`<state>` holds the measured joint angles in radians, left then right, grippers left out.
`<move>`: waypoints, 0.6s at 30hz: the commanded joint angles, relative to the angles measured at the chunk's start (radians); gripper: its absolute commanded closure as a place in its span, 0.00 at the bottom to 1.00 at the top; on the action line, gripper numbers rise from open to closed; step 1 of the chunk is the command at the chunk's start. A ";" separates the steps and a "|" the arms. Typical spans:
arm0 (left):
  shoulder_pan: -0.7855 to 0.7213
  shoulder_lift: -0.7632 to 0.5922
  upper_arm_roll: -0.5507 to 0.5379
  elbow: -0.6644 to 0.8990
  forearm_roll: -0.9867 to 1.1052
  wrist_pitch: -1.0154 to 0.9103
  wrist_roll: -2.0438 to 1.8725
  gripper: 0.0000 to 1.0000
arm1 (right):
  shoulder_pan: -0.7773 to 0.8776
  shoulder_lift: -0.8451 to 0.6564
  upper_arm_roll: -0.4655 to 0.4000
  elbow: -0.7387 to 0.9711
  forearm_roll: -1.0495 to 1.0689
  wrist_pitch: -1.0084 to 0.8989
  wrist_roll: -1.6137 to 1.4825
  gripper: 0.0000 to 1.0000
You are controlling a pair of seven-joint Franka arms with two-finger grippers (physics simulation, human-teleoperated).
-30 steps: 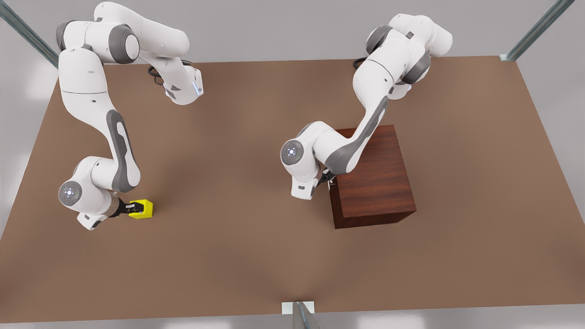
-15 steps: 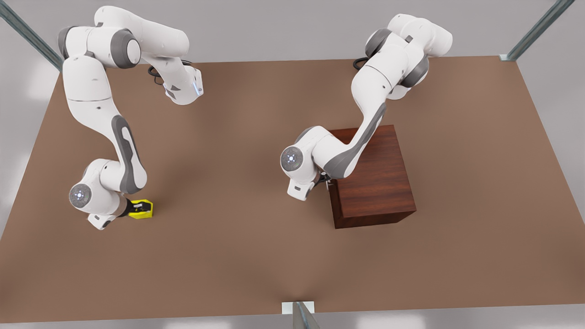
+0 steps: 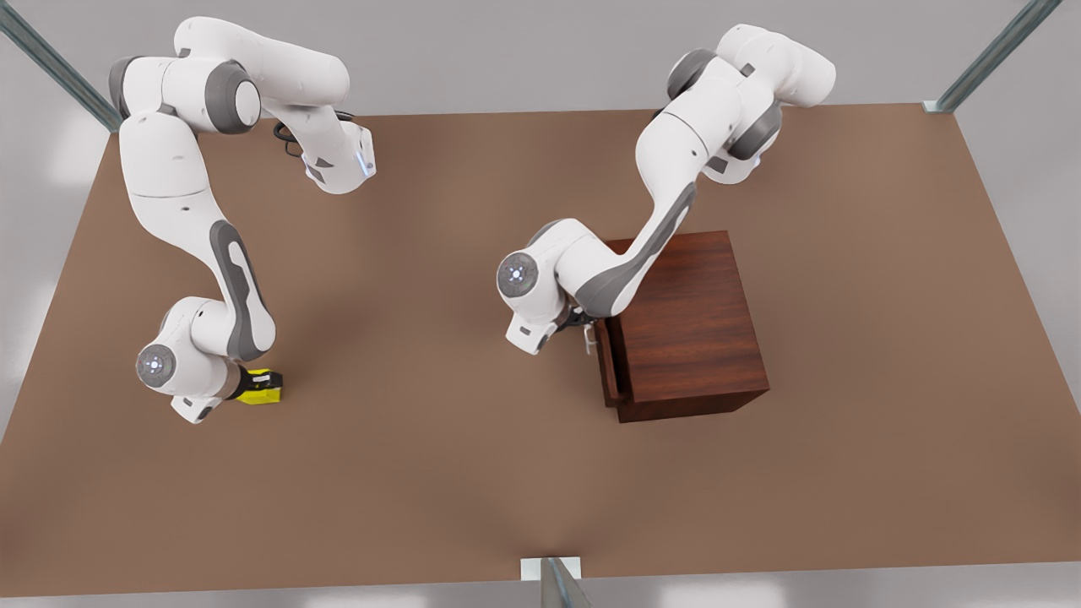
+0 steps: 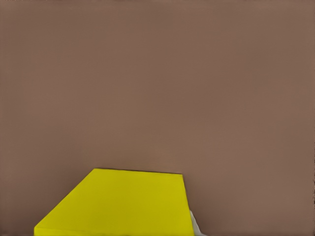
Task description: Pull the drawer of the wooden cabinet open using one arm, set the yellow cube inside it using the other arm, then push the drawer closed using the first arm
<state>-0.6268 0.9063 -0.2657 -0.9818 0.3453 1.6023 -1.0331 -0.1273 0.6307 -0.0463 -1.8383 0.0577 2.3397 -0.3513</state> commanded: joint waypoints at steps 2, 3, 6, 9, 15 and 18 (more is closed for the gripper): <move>-0.002 0.009 0.002 0.017 0.001 0.018 0.053 0.00 | 0.000 -0.011 0.000 0.005 -0.009 -0.022 -0.002 0.40; -0.002 0.009 0.003 0.017 0.001 0.019 0.053 0.00 | 0.000 -0.012 0.000 0.010 -0.009 -0.034 -0.002 0.40; -0.005 0.019 0.003 0.018 0.001 0.048 0.045 0.00 | 0.000 -0.025 0.002 0.011 -0.009 -0.051 -0.002 0.40; -0.024 0.025 0.003 0.020 0.001 0.071 0.019 0.00 | 0.002 -0.026 0.003 0.016 -0.009 -0.056 -0.002 0.40; -0.044 0.023 0.002 0.020 0.000 0.062 0.016 0.00 | 0.002 -0.026 0.003 0.025 -0.006 -0.056 -0.003 0.40; -0.045 0.023 0.002 0.020 0.000 0.079 0.016 0.00 | 0.003 -0.028 0.022 0.059 -0.007 -0.098 -0.003 0.40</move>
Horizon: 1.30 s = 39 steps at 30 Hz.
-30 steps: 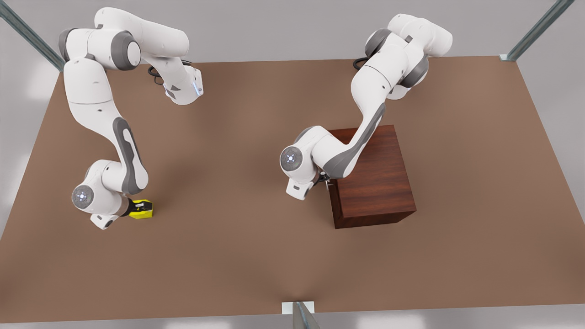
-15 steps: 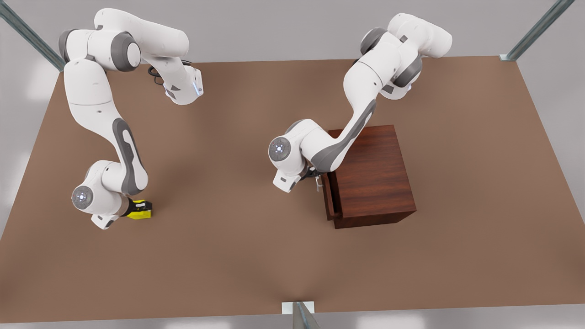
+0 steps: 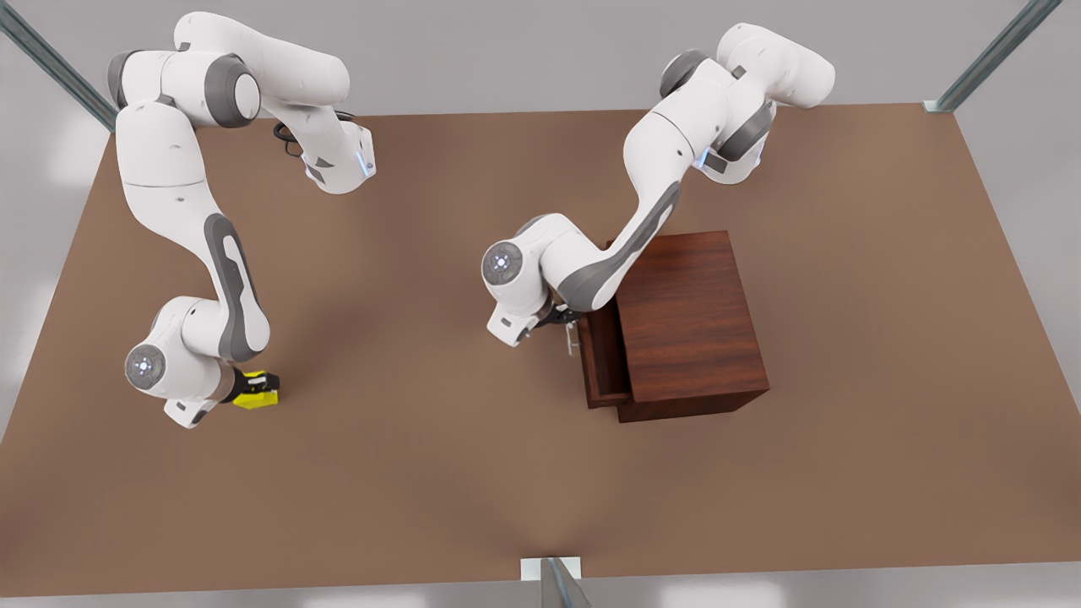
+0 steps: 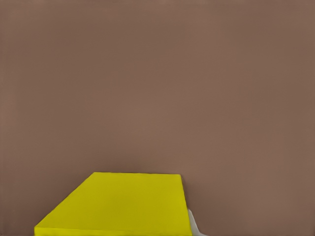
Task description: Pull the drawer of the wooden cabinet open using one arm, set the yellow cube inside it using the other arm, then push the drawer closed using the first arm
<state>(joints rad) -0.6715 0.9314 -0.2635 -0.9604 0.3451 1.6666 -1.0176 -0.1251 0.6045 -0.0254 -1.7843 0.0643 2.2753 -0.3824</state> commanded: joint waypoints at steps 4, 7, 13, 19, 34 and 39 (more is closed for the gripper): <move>0.000 -0.002 -0.002 0.008 -0.001 0.027 0.002 0.00 | 0.009 0.000 0.067 0.036 -0.014 -0.057 0.028 0.40; 0.000 -0.002 -0.002 0.008 -0.006 0.028 0.001 0.00 | 0.013 0.000 0.108 0.049 -0.015 -0.062 0.027 0.39; -0.008 0.000 -0.003 0.008 -0.008 0.050 0.002 0.00 | 0.032 0.008 0.180 0.075 -0.017 -0.065 0.025 0.39; -0.022 -0.002 -0.005 0.025 -0.008 0.050 0.004 0.00 | 0.074 0.009 0.216 0.100 -0.017 -0.068 0.019 0.39; 0.535 -0.479 -0.002 0.045 -0.161 -0.665 0.710 0.00 | 0.403 0.014 0.239 0.282 -0.023 -0.094 -0.012 0.39; 0.598 -0.761 0.072 -0.399 -0.314 -0.393 0.806 0.00 | 0.676 0.118 0.234 0.591 -0.031 -0.083 -0.139 0.39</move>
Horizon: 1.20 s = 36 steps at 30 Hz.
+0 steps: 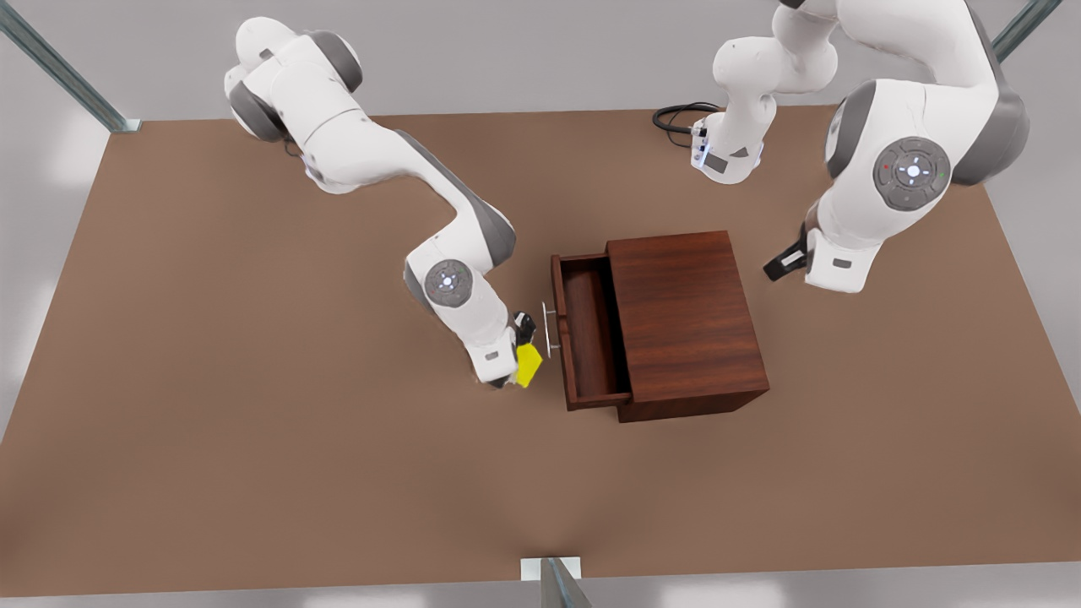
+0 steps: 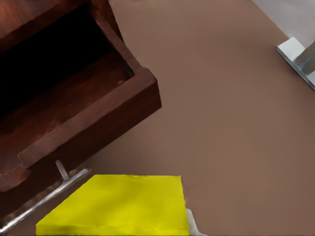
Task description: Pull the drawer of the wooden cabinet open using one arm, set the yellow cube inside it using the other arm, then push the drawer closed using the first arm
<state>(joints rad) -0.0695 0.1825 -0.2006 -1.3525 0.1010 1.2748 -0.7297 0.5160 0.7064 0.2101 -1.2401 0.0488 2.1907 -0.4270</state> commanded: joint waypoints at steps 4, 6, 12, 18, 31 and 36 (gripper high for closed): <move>-0.004 -0.009 0.006 0.006 -0.090 -0.072 0.513 0.00 | 0.038 0.012 0.000 0.102 -0.009 -0.014 -0.142 0.39; -0.003 -0.009 0.004 0.013 -0.093 -0.080 0.509 0.00 | 0.047 0.018 0.005 0.142 -0.009 -0.012 -0.205 0.39; 0.000 -0.011 0.004 0.013 -0.093 -0.077 0.510 0.00 | 0.102 0.061 0.028 0.162 0.000 0.041 -0.457 0.40; 0.000 -0.012 0.004 0.012 -0.095 -0.078 0.510 0.00 | 0.107 0.110 0.046 0.143 0.000 0.093 -0.509 0.41; -0.004 -0.011 0.003 0.013 -0.089 -0.075 0.510 0.00 | 0.093 0.134 0.066 0.133 0.011 0.127 -0.506 0.00; -0.009 -0.012 0.001 0.012 -0.089 -0.074 0.509 0.00 | -0.203 0.044 0.120 0.131 0.011 -0.391 -0.466 0.00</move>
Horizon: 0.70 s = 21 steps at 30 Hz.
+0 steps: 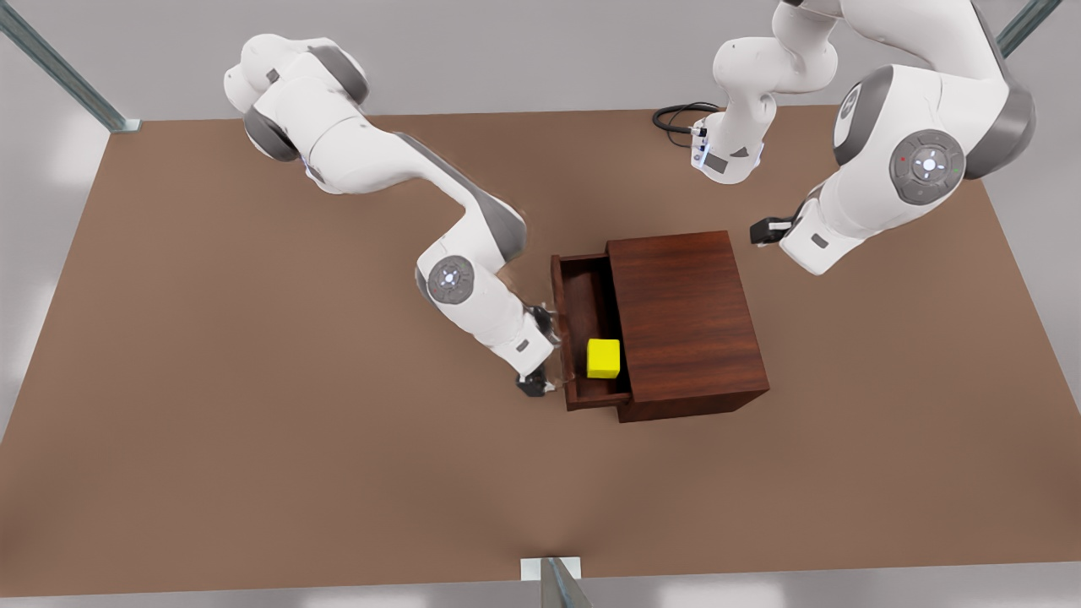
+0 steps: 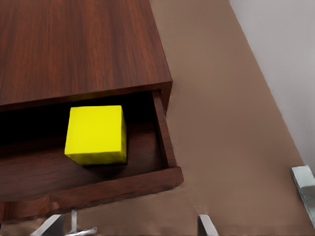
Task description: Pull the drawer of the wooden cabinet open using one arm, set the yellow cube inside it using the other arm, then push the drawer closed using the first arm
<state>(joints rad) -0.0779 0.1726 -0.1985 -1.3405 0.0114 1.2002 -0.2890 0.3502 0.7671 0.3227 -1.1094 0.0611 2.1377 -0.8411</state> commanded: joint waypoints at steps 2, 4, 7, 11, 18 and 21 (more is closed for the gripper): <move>-0.003 -0.001 -0.010 0.001 0.001 0.002 0.065 0.00 | -0.264 -0.017 -0.024 -0.007 -0.029 -0.669 0.285 0.00; -0.003 0.002 -0.015 0.001 0.002 0.005 0.063 0.00 | -0.286 -0.080 -0.037 0.013 -0.248 -0.932 0.624 0.00; -0.235 0.123 -0.116 0.009 -0.002 0.119 -0.650 0.72 | -0.324 -0.224 -0.192 0.016 -0.245 -1.052 0.935 0.00; -0.476 0.452 -0.113 0.187 -0.016 0.515 -1.657 0.79 | -0.318 -0.362 -0.286 0.006 -0.222 -0.993 0.843 0.00; -0.545 0.647 -0.105 0.224 0.164 0.907 -2.656 0.79 | -0.323 -0.489 -0.303 -0.148 -0.158 -0.817 0.840 0.00; -0.545 0.657 -0.105 0.221 0.160 0.915 -2.676 0.79 | -0.336 -0.494 -0.303 -0.144 -0.092 -0.799 0.840 0.00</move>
<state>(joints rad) -0.6222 0.8271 -0.3034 -1.1215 0.1561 1.9602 -1.5376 0.0147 0.2747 0.0197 -1.2529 -0.0733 1.3166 -0.2844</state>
